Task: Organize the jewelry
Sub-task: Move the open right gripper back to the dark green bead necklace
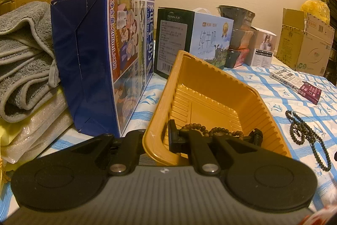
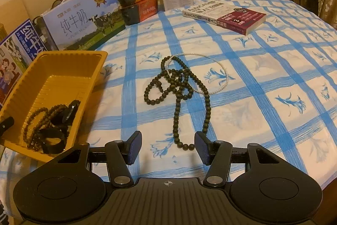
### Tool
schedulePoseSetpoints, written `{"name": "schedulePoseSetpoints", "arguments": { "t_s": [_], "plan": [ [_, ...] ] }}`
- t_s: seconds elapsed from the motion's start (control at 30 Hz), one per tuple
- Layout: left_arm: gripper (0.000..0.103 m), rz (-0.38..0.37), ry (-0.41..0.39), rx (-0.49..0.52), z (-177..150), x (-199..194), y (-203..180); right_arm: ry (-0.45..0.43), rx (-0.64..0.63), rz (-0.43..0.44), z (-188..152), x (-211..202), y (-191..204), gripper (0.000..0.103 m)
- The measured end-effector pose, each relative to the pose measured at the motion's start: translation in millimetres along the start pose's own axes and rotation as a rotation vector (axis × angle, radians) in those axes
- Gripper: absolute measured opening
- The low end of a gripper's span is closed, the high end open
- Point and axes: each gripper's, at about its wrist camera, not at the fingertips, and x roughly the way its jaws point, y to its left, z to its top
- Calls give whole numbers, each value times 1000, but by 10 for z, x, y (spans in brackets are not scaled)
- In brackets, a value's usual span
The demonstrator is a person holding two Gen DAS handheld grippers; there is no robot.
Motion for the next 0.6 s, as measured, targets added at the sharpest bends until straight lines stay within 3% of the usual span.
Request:
{"name": "schedulePoseSetpoints", "arguments": {
  "t_s": [0.6],
  "plan": [
    [8, 1, 4, 4, -4, 10, 15, 8, 6, -55, 11, 221, -288, 56]
  ]
}}
